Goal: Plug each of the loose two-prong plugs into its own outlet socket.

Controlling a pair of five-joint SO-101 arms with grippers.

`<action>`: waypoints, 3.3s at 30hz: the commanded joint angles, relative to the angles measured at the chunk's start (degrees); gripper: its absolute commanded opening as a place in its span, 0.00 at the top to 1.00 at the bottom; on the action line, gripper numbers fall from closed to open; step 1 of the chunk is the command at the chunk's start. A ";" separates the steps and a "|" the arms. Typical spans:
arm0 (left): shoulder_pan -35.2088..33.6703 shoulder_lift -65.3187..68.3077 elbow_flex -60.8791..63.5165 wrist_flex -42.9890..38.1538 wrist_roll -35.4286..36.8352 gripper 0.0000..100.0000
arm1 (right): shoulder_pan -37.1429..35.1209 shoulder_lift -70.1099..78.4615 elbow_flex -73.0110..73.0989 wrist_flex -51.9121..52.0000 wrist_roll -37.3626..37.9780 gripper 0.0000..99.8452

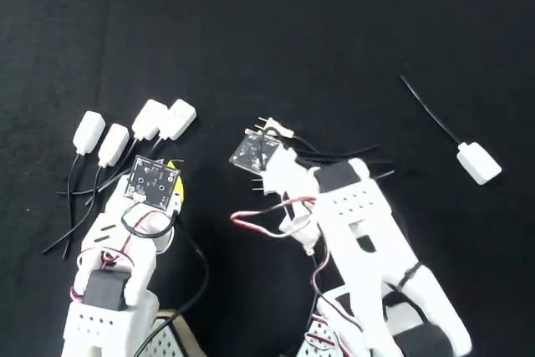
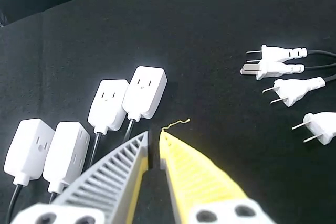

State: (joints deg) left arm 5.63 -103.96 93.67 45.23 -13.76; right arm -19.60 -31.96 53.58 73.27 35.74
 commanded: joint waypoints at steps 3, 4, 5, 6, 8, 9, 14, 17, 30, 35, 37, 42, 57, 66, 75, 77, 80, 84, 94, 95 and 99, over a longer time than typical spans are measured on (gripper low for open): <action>-0.31 -0.35 -0.66 -1.05 -0.35 0.95 | 1.76 -2.51 5.58 -7.38 -14.07 0.84; -0.31 -0.35 -0.66 -1.05 -0.35 0.95 | 1.32 -2.59 6.37 -7.91 -15.56 0.84; -0.31 -0.35 -0.66 -0.97 -0.35 0.95 | 1.05 -2.59 6.73 -7.91 -17.14 0.84; -0.22 -0.35 -0.66 -0.97 -0.35 0.95 | 0.97 -2.59 6.90 -7.91 -18.64 0.84; -0.22 -0.35 -0.66 -1.05 -0.35 0.95 | 0.97 -2.51 7.16 -7.91 -20.31 0.84; -0.22 -0.35 -0.66 -1.05 -0.35 0.95 | 0.97 -2.51 7.34 -7.91 -20.57 0.84; -0.22 -0.35 -0.66 -1.05 -0.35 0.95 | 0.97 -2.51 9.54 -9.67 -21.71 0.84; -0.22 -0.35 -0.66 -1.05 -0.35 0.95 | 1.05 -2.51 11.30 -11.78 -21.80 0.84; -0.22 -0.35 -0.13 -1.14 -0.35 0.95 | 1.23 -2.51 14.37 -17.14 -21.80 0.85; -0.22 -0.35 -0.04 -1.14 -0.35 0.95 | 1.14 -2.42 14.64 -17.41 -21.80 0.85; -0.13 -0.44 -0.04 -1.14 -0.35 0.95 | 0.88 -2.42 14.99 -17.58 -21.63 0.85; 1.80 -0.35 0.66 -1.14 -0.44 0.95 | 0.88 -2.42 14.99 -17.58 -21.27 0.89; 1.54 -0.44 0.66 -1.14 -0.44 0.95 | -0.70 -2.33 15.16 -17.23 -18.11 0.97; 1.63 -0.44 0.66 -1.14 -0.44 0.95 | -0.62 -2.95 14.29 -17.05 -16.79 0.99; 1.36 -0.44 0.57 -1.23 2.29 0.95 | -8.53 -12.44 1.36 -9.85 -14.95 0.99; 0.04 -0.44 0.40 -1.41 5.63 0.95 | -12.84 -17.10 0.04 -9.85 -16.18 0.99; -2.95 -0.44 -0.22 -2.81 9.41 0.95 | -18.11 -22.37 1.10 -9.85 -16.88 0.99; -5.93 -0.44 -2.59 -2.02 12.92 0.95 | -21.89 -26.59 7.43 -11.60 -16.88 0.99; -2.68 -0.53 -9.54 7.56 16.88 0.95 | -23.12 -39.52 25.45 -31.91 -15.82 0.99; -0.75 -0.53 -9.45 7.56 17.23 0.95 | -23.12 -41.01 26.77 -33.41 -16.09 0.99; 5.76 -0.53 -8.48 7.74 17.05 0.95 | -23.21 -47.52 29.41 -34.46 -18.55 0.99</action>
State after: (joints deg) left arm 5.45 -104.04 87.52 52.70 2.86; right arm -42.11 -73.54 82.07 41.36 19.65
